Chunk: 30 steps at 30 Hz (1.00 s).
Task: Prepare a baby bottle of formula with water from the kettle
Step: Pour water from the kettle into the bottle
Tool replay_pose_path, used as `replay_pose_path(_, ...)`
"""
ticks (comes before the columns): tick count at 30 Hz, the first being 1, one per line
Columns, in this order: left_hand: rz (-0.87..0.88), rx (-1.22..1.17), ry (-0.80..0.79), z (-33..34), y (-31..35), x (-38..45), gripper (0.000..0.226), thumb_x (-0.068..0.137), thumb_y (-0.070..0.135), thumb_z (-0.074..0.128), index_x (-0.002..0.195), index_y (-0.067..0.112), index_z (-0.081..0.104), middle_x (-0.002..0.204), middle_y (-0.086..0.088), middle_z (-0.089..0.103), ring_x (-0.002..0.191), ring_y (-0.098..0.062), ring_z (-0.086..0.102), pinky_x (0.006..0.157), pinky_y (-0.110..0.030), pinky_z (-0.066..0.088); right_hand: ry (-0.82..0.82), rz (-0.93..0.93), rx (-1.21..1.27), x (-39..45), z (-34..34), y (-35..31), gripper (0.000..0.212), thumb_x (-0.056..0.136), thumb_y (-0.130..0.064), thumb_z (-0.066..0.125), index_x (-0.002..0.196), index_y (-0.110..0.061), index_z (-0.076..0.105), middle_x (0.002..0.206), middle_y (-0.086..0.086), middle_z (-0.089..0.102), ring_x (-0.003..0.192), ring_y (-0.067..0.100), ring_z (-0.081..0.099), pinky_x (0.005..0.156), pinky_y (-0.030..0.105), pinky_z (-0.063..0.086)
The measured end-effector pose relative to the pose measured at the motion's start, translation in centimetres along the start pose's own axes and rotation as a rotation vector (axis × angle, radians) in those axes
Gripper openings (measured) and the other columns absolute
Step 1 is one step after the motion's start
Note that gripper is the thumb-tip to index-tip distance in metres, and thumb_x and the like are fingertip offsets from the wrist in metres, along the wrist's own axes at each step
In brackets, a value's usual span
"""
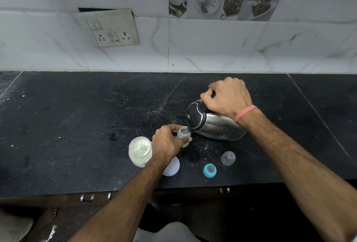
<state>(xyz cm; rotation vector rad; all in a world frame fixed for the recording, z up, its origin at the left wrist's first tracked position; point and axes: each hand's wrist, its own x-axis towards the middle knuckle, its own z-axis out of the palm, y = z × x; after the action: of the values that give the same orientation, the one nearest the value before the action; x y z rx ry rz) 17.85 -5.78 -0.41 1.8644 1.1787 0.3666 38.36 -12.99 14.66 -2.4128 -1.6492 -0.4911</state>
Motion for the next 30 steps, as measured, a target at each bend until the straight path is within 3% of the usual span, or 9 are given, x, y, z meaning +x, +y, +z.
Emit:
replay_pose_path(11,0.013,-0.011,-0.003,-0.04,-0.12,-0.07,0.046,0.072,0.051,0.105,0.113,0.040,0.085,0.098,0.024,0.082,0.090,0.004,0.076,0.087,-0.033,0.065,0.004,0.020,-0.008,-0.16,-0.08,-0.19,0.035,0.086,-0.039,0.041,0.056,-0.022,0.046,0.048,-0.007,0.030,0.052,0.028,0.042,0.063,0.033,0.036)
replay_pose_path(23,0.017,0.002,-0.001,0.01,-0.27,0.09,0.049,0.071,0.054,0.104,0.114,0.040,0.085,0.099,0.023,0.082,0.092,0.003,0.076,0.088,-0.034,0.065,0.014,0.054,0.001,-0.50,0.21,0.17,0.037,0.087,-0.037,0.042,0.056,-0.020,0.052,0.046,-0.007,0.034,0.050,0.025,0.043,0.061,0.032,0.038)
replay_pose_path(30,0.006,-0.016,0.001,0.12,-0.29,0.06,0.048,0.070,0.054,0.105,0.111,0.041,0.085,0.096,0.024,0.081,0.091,0.004,0.076,0.086,-0.033,0.065,0.014,0.058,-0.007,-0.43,0.28,0.11,0.036,0.086,-0.037,0.043,0.054,-0.022,0.046,0.046,-0.006,0.032,0.049,0.027,0.042,0.061,0.033,0.035)
